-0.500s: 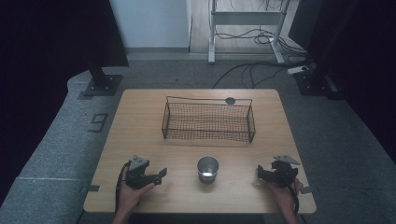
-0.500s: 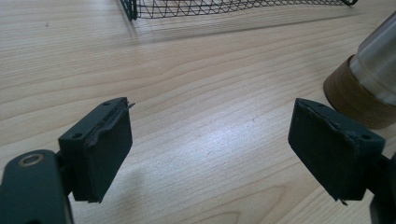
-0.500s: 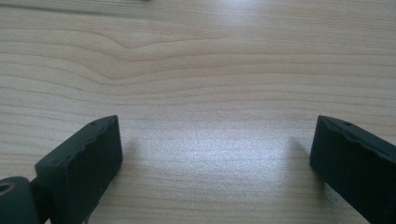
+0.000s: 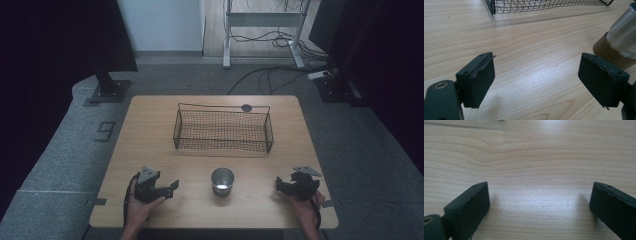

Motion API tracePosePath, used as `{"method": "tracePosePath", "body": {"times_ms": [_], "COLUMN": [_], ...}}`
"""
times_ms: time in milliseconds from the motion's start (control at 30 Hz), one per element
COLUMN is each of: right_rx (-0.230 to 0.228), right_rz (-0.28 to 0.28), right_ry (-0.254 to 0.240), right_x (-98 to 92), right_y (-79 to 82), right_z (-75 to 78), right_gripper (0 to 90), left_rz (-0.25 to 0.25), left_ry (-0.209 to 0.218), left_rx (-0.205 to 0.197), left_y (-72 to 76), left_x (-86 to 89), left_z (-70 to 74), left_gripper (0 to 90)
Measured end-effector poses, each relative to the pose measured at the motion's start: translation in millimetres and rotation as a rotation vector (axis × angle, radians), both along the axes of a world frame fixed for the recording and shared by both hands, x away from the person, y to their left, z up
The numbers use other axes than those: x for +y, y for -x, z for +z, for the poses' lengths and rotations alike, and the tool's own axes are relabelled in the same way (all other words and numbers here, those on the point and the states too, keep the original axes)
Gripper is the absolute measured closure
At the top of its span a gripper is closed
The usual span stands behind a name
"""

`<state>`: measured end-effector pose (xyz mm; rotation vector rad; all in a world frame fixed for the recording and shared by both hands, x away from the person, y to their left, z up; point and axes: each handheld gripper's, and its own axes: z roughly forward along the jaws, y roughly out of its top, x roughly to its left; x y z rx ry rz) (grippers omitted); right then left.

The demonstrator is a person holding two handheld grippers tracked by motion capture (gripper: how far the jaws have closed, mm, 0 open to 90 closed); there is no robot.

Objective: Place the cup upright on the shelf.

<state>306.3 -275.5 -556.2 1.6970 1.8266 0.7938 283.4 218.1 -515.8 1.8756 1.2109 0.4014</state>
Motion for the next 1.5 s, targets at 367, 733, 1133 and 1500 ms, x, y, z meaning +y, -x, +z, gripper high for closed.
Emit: {"method": "tracePosePath", "body": {"times_ms": [367,733,1133,1500], "right_rx": [-0.004,-0.007,-0.009,-0.01], "right_rz": [-0.003,-0.01,-0.013,-0.014], "right_ry": [0.001,0.0,0.001,0.001], "right_x": [-0.4,-0.6,-1.0,-1.0], "right_y": [0.4,0.6,0.8,0.9], "right_z": [0.1,0.0,0.1,0.2], "right_gripper": [3.9,4.8,5.6,5.9], "left_rz": [-0.02,-0.055,-0.088,-0.12], "left_ry": [0.027,0.026,0.04,0.048], "left_rx": [-0.023,-0.03,-0.04,-0.05], "left_y": [4.4,7.6,10.5,12.5], "left_x": [-1.7,-9.4,-21.5,-32.7], "left_z": [9.1,14.4,20.5,25.2], "left_gripper": [14.3,14.3,14.2,14.2]}}
